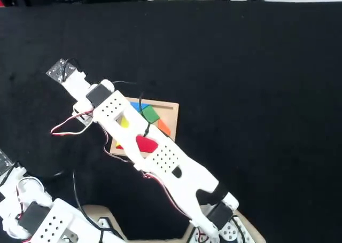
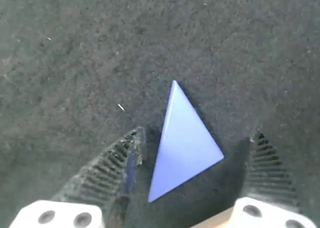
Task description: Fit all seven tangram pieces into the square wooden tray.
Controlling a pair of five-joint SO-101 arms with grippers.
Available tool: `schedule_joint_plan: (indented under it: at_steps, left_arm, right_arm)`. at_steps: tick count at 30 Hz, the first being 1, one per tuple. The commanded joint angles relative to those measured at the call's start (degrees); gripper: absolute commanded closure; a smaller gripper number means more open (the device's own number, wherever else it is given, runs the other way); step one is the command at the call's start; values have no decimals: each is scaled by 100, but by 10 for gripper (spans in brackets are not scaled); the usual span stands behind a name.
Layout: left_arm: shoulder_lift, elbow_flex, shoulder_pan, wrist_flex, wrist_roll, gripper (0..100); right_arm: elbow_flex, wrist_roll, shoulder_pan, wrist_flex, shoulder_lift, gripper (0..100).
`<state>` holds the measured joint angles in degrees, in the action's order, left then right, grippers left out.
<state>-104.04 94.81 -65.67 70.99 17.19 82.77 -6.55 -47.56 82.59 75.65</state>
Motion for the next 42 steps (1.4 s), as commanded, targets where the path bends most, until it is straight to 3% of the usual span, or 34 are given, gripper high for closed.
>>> schedule_joint_plan:
  at_steps: [1, 4, 11, 25, 42]
  left_arm:
    - [-26, -57, 66, 35, -26, 881]
    - [-26, -57, 66, 35, -26, 881]
    - [-26, -57, 66, 35, -26, 881]
    - [-26, -57, 66, 35, -26, 881]
    - [-26, -57, 66, 35, -26, 881]
  right_arm:
    - [171, 62, 62, -114, -75, 714]
    - [163, 211, 62, -88, -84, 776]
    - [171, 527, 88, 88, -92, 728]
    - [171, 826, 79, 369, -101, 730]
    - [171, 229, -9, 281, -84, 779]
